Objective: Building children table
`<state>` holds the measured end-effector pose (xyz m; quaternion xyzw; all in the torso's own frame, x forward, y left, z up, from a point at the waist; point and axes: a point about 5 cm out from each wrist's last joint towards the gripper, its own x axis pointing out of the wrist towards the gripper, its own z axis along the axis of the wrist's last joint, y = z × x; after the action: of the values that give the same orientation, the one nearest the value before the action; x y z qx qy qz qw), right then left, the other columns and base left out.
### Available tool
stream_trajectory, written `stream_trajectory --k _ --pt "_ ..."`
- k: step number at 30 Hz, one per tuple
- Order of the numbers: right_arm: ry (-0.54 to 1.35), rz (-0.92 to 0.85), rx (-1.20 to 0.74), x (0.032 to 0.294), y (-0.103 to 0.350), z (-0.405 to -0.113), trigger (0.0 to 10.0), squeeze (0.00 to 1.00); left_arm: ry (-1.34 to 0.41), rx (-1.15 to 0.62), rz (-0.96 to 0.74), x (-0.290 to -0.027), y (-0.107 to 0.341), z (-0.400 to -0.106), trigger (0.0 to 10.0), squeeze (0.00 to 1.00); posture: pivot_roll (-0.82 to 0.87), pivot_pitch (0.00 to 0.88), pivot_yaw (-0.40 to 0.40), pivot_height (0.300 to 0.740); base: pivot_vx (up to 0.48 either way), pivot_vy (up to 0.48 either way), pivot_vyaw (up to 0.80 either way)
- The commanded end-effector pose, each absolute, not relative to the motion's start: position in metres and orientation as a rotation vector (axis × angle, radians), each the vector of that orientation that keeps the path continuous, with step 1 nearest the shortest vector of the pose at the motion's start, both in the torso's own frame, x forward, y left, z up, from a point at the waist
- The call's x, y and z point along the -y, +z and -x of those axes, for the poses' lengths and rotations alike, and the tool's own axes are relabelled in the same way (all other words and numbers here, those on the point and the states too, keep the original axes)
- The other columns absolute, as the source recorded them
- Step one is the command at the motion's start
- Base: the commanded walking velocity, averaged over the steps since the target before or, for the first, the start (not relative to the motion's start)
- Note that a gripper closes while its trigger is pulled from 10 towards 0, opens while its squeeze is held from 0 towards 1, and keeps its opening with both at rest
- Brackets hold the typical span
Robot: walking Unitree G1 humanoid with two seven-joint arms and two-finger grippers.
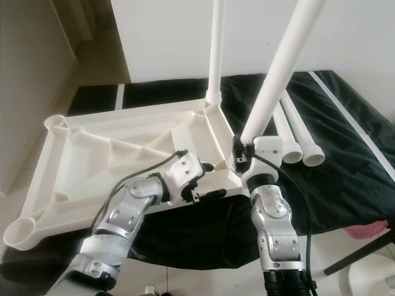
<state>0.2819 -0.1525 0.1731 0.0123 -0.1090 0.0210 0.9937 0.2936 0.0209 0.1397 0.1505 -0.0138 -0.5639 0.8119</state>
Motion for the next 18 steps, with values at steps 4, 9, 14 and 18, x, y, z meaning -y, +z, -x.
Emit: stream_trajectory --k 4,9,14,18 --pt "0.022 -0.022 0.227 0.155 0.177 -0.279 10.0 0.0 -1.313 0.004 -0.293 -0.018 0.134 -0.279 10.0 0.0 -0.04 0.0 0.027 0.74 0.0 0.0 0.0" --pt "0.013 -0.017 0.223 0.157 0.176 -0.276 10.0 0.0 -1.384 -0.009 -0.282 -0.018 0.131 -0.267 10.0 0.0 -0.04 0.0 0.022 0.74 0.0 0.0 0.0" --pt "-0.02 -0.006 0.216 0.164 0.177 -0.268 10.0 0.0 -1.448 -0.01 -0.248 -0.014 0.133 -0.256 10.0 0.0 -0.05 0.0 0.019 0.74 0.0 0.0 0.0" --pt "-0.045 -0.007 0.171 0.169 0.168 -0.258 10.0 0.0 -1.454 0.006 -0.225 -0.012 0.142 -0.255 10.0 0.0 -0.05 0.0 0.02 0.74 0.0 0.0 0.0"
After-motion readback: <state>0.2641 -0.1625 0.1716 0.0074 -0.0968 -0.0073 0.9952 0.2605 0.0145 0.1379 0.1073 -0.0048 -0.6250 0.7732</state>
